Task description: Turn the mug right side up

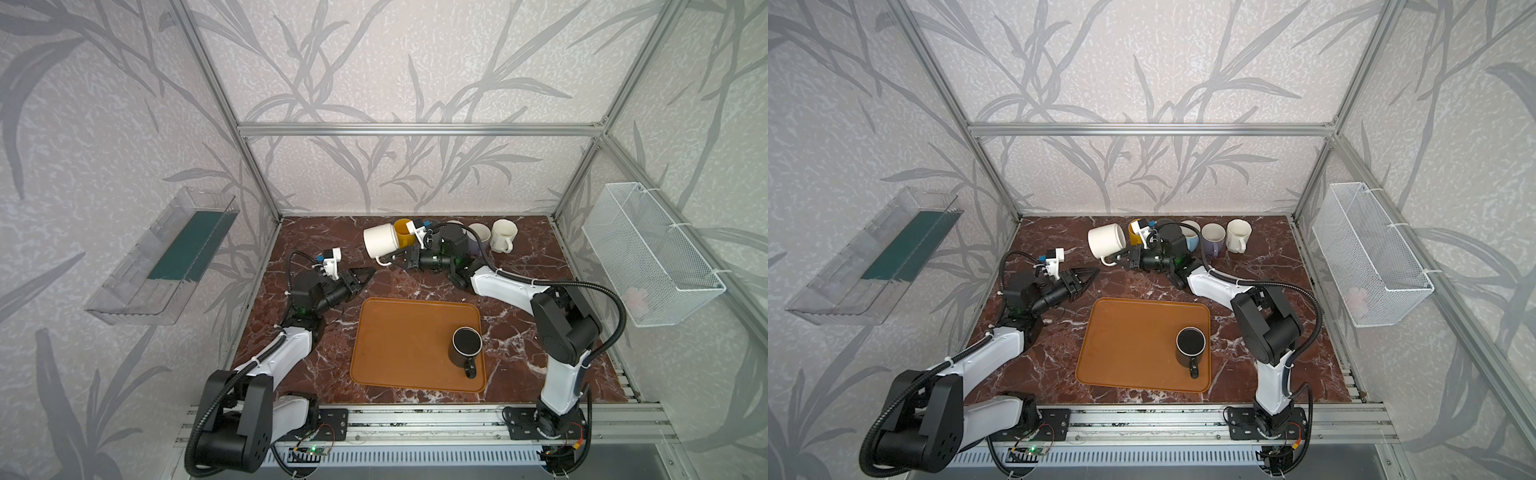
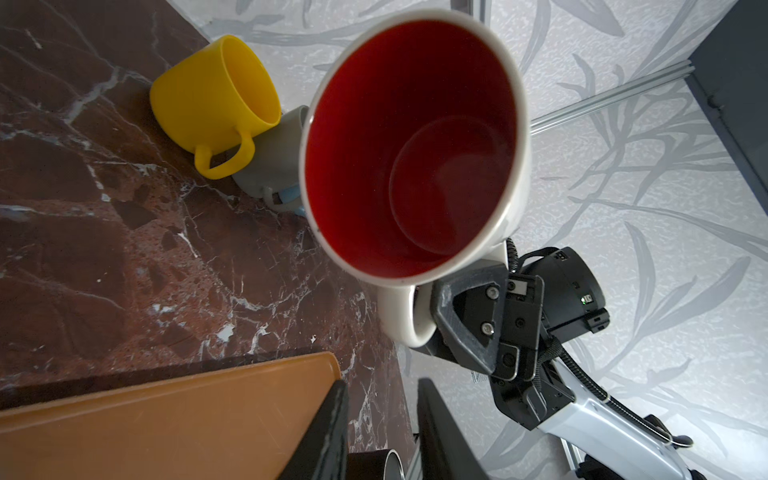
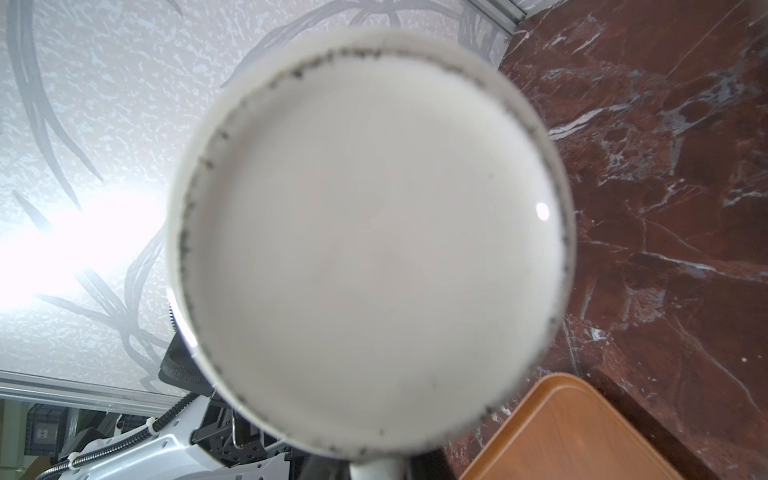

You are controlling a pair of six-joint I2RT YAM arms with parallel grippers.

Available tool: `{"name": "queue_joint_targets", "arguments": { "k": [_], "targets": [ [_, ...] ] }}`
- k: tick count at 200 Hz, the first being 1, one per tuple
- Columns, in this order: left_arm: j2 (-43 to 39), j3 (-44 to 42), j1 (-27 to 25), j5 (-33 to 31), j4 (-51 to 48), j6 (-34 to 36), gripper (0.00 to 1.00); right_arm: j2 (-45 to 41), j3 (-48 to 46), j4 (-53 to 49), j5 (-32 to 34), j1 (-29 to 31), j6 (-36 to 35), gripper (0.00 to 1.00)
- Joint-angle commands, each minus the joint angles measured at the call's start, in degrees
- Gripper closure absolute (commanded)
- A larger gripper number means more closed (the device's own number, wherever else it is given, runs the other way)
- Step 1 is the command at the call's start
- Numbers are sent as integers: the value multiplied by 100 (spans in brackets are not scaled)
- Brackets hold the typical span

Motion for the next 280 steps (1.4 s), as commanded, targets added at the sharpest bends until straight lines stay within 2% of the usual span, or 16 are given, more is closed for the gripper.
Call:
{"name": "queue_joint_targets", "arguments": {
  "k": [1, 20, 70, 117, 160, 200, 228, 253, 280],
  "targets": [
    [9, 22, 39, 272, 770, -278, 69, -6, 321, 790, -203, 103, 31, 100],
    [-5, 3, 46, 306, 1071, -386, 69, -5, 347, 825, -199, 174, 41, 100],
    [-96, -13, 88, 255, 1135, -480, 70, -21, 329, 1428, -304, 338, 381, 100],
    [-149, -96, 177, 203, 1666, -740, 70, -109, 277, 1526, -317, 501, 360, 100],
    [52, -197, 285, 149, 2515, -1149, 74, 48, 133, 2282, -273, 557, 828, 100],
    [575, -231, 326, 224, 3726, -1785, 76, 442, 181, 3238, -291, 623, 1475, 100],
    [806, -207, 337, 246, 3881, -1914, 82, 616, 229, 3520, -292, 641, 1731, 100],
    [825, -180, 352, 295, 3744, -1847, 100, 628, 194, 3473, -273, 641, 1680, 100],
    [625, -140, 347, 318, 3137, -1547, 100, 610, 212, 3243, -302, 641, 1544, 100]
  ]
}}
